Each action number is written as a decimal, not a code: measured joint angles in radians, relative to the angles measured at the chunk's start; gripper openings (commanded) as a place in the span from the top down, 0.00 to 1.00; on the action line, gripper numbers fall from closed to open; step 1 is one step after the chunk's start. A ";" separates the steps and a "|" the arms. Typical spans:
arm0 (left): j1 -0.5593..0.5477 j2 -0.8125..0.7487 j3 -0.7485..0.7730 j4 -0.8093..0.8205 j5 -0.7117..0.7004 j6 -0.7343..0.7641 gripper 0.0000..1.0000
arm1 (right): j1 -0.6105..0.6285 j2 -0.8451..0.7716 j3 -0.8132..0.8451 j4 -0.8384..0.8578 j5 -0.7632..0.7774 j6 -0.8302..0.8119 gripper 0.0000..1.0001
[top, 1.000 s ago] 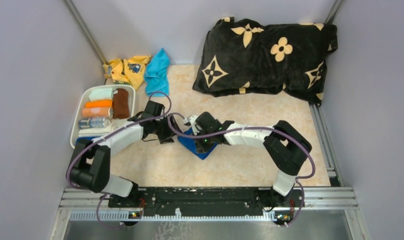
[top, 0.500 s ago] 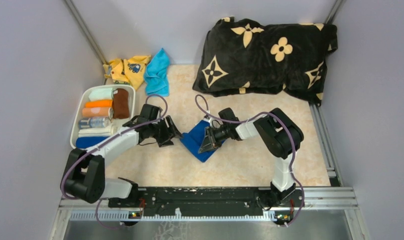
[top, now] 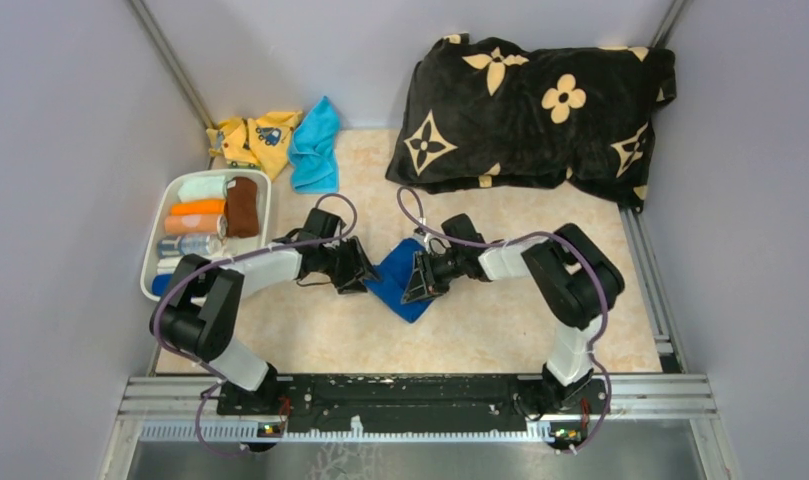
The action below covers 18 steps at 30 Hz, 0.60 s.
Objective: Roll the towels
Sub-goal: Roll the towel at the center of the board.
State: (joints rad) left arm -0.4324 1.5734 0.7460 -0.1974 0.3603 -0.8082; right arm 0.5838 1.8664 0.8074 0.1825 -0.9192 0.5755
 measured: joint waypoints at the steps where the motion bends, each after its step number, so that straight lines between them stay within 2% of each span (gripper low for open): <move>1: 0.000 0.010 0.004 0.004 0.006 -0.005 0.44 | 0.010 -0.033 0.001 -0.039 0.041 -0.026 0.70; 4: 0.000 0.026 0.011 0.019 0.012 -0.011 0.44 | 0.045 -0.146 0.020 -0.176 0.202 -0.111 0.60; 5: 0.000 0.029 0.013 0.020 0.014 -0.012 0.44 | 0.067 -0.192 0.030 -0.223 0.274 -0.142 0.51; 7: 0.000 0.032 0.013 0.022 0.018 -0.014 0.44 | 0.113 -0.269 0.044 -0.285 0.393 -0.190 0.46; 13: 0.000 0.040 0.019 0.023 0.022 -0.019 0.43 | 0.300 -0.408 0.080 -0.393 0.746 -0.315 0.43; 18: 0.000 0.043 0.022 0.023 0.023 -0.021 0.43 | 0.470 -0.385 0.120 -0.441 0.971 -0.402 0.43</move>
State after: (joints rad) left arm -0.4324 1.6165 0.7681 -0.1749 0.3832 -0.8288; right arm 1.0534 1.4818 0.9272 -0.2581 0.0517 0.1738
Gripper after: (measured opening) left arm 0.568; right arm 0.569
